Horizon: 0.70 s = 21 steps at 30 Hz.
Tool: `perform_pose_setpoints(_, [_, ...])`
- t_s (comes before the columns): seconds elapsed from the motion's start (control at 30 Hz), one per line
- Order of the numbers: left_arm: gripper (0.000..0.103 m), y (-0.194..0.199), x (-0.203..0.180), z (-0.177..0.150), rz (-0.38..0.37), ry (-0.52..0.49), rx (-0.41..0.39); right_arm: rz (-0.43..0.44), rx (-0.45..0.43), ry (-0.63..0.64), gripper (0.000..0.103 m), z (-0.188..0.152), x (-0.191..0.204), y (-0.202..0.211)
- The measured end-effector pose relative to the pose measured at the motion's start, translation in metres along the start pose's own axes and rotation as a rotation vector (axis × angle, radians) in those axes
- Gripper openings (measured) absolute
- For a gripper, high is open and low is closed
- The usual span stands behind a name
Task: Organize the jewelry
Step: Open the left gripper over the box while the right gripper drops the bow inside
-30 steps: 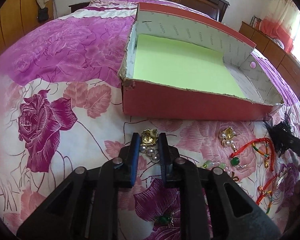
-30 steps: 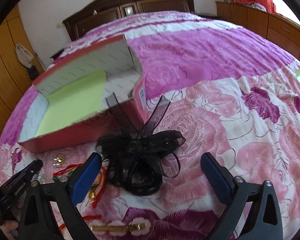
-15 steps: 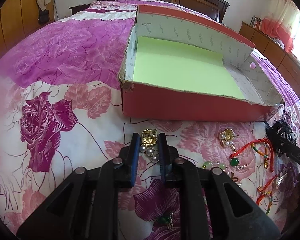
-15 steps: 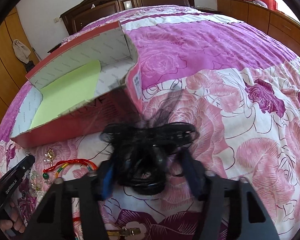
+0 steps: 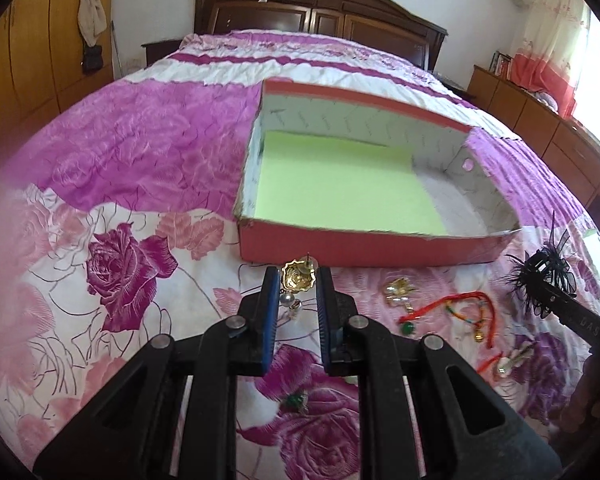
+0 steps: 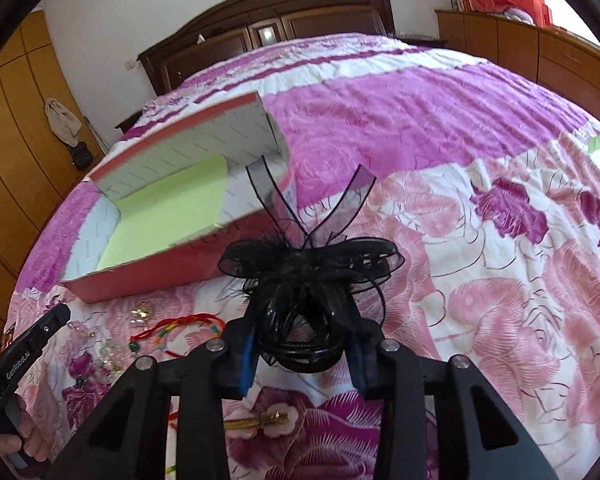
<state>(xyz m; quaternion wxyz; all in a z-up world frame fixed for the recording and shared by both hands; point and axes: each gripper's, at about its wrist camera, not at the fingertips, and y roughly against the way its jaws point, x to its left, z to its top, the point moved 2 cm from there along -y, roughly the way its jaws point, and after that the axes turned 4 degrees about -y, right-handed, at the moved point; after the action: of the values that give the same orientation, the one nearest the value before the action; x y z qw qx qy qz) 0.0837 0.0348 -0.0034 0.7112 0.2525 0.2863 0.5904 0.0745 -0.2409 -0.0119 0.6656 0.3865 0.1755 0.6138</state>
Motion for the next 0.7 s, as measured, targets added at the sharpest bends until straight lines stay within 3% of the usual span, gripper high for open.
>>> perform_pose_setpoints(0.47, [0.01, 0.041, -0.02, 0.031, -0.044, -0.04, -0.135, 0.067, -0.213, 0.117, 0.039, 0.014, 0.026, 0.058])
perform_pose_setpoints(0.7, [0.01, 0.046, -0.02, 0.054, -0.034, -0.06, -0.203, 0.111, -0.267, 0.162, 0.039, 0.029, 0.043, 0.067])
